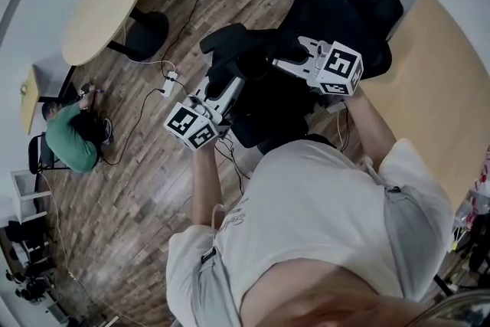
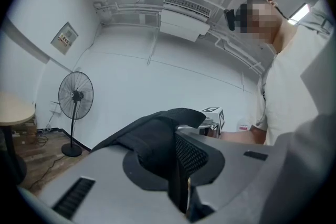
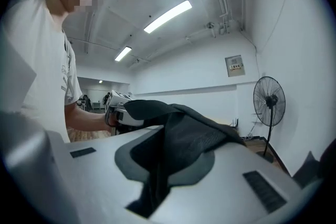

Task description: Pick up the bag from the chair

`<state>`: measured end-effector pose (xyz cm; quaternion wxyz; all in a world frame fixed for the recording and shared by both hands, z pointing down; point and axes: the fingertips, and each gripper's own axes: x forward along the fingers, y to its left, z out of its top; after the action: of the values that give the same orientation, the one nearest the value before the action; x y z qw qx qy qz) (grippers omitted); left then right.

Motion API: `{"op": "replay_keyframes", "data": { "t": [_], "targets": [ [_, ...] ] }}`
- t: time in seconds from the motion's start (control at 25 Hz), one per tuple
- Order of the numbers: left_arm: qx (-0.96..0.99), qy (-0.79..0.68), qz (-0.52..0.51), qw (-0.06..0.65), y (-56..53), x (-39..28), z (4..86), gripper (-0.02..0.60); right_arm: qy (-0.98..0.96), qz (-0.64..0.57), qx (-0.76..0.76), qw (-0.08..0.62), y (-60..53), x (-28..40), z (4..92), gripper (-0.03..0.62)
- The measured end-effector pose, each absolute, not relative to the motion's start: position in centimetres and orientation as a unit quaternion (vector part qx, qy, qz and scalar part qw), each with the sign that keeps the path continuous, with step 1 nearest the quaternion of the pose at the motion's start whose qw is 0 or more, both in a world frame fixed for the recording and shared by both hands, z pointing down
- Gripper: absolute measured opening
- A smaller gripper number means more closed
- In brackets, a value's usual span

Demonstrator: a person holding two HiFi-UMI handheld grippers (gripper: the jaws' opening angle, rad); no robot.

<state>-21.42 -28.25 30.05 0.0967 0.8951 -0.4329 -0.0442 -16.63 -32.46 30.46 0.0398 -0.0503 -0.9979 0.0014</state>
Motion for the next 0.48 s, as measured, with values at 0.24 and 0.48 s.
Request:
{"op": "replay_keyframes", "data": {
  "t": [0.24,0.48],
  "targets": [
    [0.894,-0.442,-0.04,0.069,-28.3,-21.1,27.0,0.044,-0.998,0.0,-0.047,0.031,-32.8,-16.6,27.7,0.02],
    [0.889,-0.452,-0.03,0.061,-28.3,-20.6,26.9,0.044,-0.998,0.013,-0.051,0.03,-32.7,-16.0,27.9,0.018]
  ]
}}
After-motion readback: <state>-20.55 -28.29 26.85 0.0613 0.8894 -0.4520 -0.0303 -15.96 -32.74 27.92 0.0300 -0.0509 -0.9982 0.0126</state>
